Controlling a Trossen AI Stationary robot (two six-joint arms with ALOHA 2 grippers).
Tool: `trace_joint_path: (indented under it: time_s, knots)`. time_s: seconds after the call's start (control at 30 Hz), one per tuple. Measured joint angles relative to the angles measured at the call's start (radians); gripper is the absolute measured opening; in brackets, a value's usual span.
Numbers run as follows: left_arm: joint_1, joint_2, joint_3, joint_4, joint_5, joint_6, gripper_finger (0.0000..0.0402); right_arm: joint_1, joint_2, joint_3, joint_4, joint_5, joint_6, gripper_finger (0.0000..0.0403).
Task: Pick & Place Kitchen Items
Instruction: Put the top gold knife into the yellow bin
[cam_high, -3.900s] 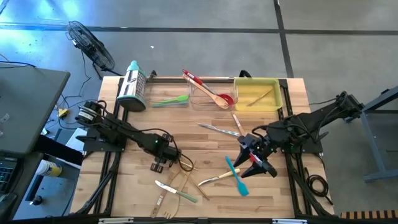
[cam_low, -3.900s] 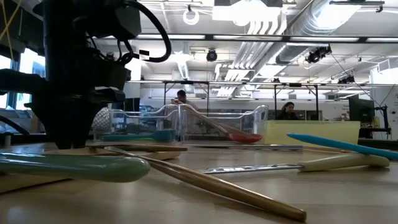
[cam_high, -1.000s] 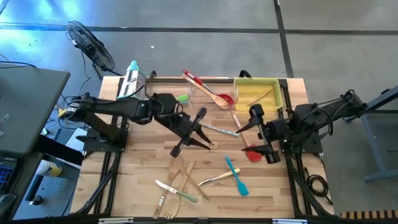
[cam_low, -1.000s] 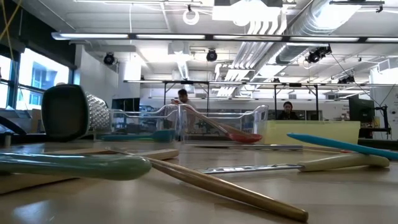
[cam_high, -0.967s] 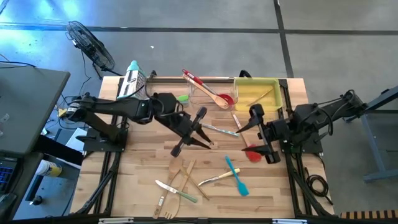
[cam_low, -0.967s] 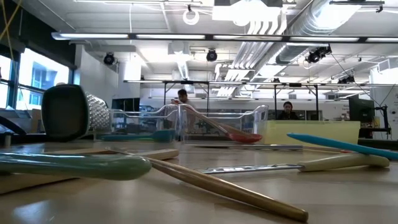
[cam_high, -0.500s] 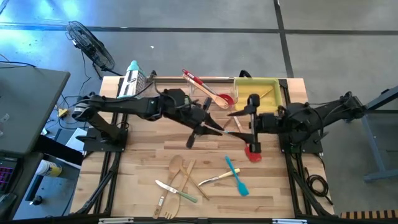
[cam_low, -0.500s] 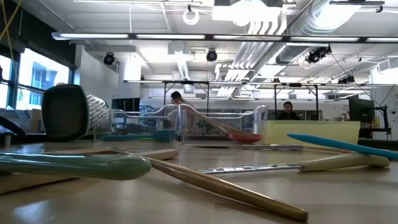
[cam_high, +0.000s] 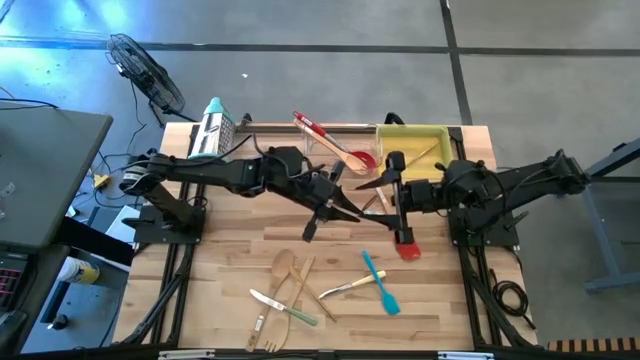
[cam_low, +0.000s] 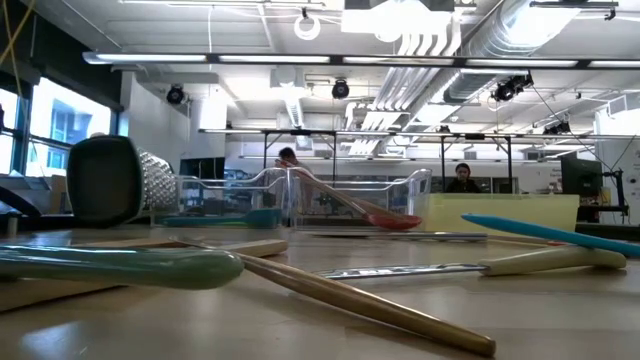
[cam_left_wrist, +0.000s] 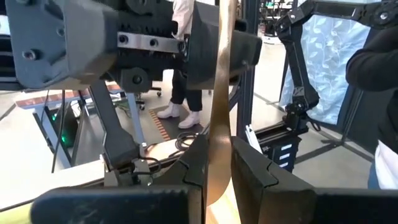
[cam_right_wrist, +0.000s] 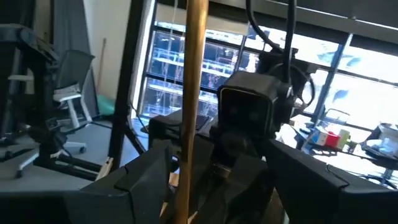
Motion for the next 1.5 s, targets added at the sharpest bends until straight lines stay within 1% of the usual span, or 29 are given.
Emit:
trace_joint_path:
  time_s: [0.1, 0.2, 0.33, 0.5, 0.53, 0.57, 0.8, 0.9, 0.97, 1.13, 1.2, 1.3, 1.4, 1.5]
  knots:
    - [0.000, 0.004, 0.000, -0.005, 0.000, 0.000, 0.0035, -0.021, 0.000, 0.000, -0.002, -0.048, 0.043, 0.0242]
    - [0.000, 0.006, 0.000, -0.007, -0.001, 0.000, 0.0035, -0.042, 0.000, 0.000, -0.002, -0.117, 0.050, 0.0211]
    - [0.000, 0.006, 0.000, -0.003, -0.015, 0.000, 0.0035, -0.055, 0.001, 0.000, -0.002, -0.178, 0.050, 0.0144]
    - [0.000, 0.006, 0.000, -0.005, -0.025, 0.000, 0.0035, -0.055, 0.001, 0.000, -0.021, -0.180, 0.048, 0.0038]
    - [0.001, 0.006, 0.000, -0.004, -0.025, 0.001, 0.0035, -0.055, 0.001, 0.000, -0.024, -0.179, 0.047, 0.0021]
    - [0.001, 0.006, 0.000, -0.004, -0.025, 0.001, 0.0035, -0.055, 0.001, 0.000, -0.026, -0.179, 0.046, 0.0014]
    - [0.000, 0.006, 0.000, -0.007, -0.029, 0.000, 0.0035, -0.067, 0.000, 0.000, -0.041, -0.184, 0.059, 0.0008]
    - [0.000, 0.006, 0.000, -0.009, -0.035, -0.003, 0.0036, -0.089, 0.000, 0.000, -0.047, -0.220, 0.088, 0.0007]
    - [-0.001, 0.006, 0.000, -0.009, -0.056, -0.007, 0.0056, -0.100, 0.000, 0.001, -0.051, -0.239, 0.099, 0.0007]
    - [-0.001, 0.006, 0.000, 0.002, -0.094, -0.007, 0.0139, -0.119, 0.000, 0.000, -0.080, -0.242, 0.101, 0.0005]
    - [-0.001, 0.006, 0.000, -0.005, -0.107, -0.022, 0.0163, -0.124, -0.013, 0.000, -0.112, -0.210, 0.093, 0.0005]
    - [-0.001, 0.006, 0.000, -0.005, -0.130, -0.045, 0.0186, -0.133, -0.056, 0.000, -0.170, -0.145, 0.068, 0.0004]
    - [0.001, 0.006, 0.000, -0.028, -0.173, -0.052, 0.0196, -0.137, -0.101, 0.000, -0.245, -0.065, 0.013, 0.0004]
    - [0.001, 0.006, 0.002, -0.067, -0.241, -0.052, 0.0199, -0.136, -0.158, -0.001, -0.363, 0.050, -0.027, 0.0004]
